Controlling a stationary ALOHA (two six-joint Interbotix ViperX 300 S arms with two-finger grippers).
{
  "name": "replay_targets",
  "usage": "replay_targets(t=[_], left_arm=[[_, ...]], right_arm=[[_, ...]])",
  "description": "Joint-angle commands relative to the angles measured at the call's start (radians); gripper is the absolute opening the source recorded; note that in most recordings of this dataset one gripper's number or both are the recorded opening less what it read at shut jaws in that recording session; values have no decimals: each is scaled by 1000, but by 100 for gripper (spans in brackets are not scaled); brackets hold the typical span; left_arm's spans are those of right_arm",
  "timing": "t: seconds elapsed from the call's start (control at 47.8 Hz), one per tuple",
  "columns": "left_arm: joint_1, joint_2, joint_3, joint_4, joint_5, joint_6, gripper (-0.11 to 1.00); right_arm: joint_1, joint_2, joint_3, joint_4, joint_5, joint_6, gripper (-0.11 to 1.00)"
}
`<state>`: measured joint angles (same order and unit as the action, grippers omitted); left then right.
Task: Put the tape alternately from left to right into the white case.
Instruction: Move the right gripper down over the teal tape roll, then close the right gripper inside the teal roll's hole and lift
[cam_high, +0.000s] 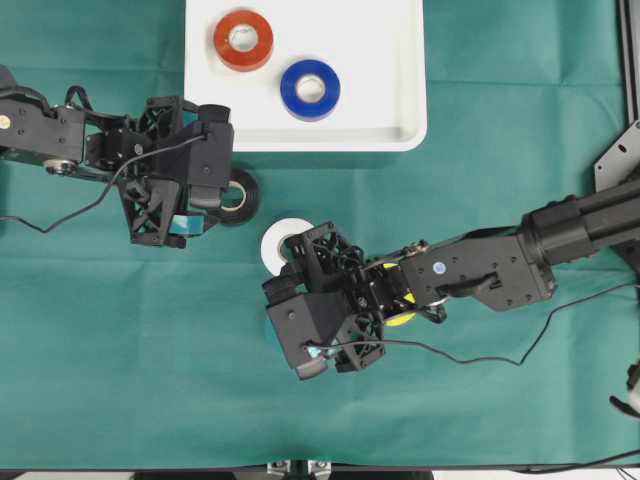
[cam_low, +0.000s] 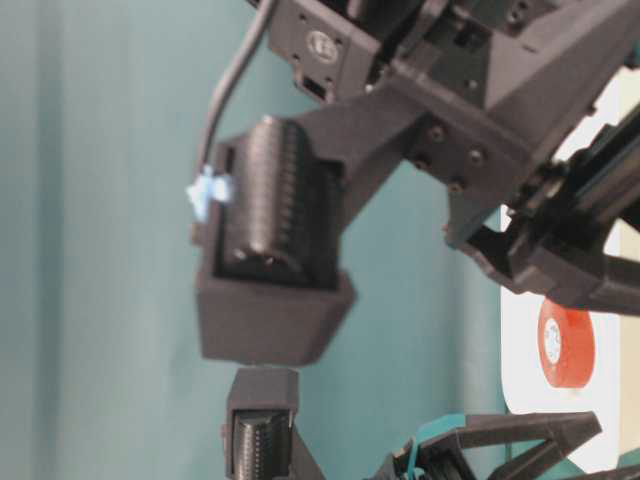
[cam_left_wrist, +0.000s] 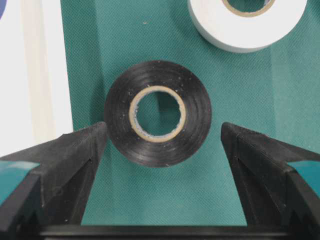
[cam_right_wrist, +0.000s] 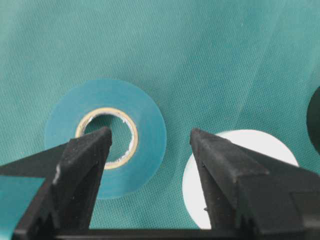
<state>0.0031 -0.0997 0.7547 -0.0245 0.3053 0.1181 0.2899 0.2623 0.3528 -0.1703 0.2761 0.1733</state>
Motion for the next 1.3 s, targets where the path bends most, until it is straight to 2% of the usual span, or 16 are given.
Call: replay_targets(t=[0.0, 1.276], left_arm=[[-3, -14, -9, -2, -8, 0, 77], [-3, -14, -5, -2, -18, 0, 77]], right_arm=[[5, -11, -28, -3, 3, -2, 70], [-11, 97, -117, -9, 98, -3, 70]])
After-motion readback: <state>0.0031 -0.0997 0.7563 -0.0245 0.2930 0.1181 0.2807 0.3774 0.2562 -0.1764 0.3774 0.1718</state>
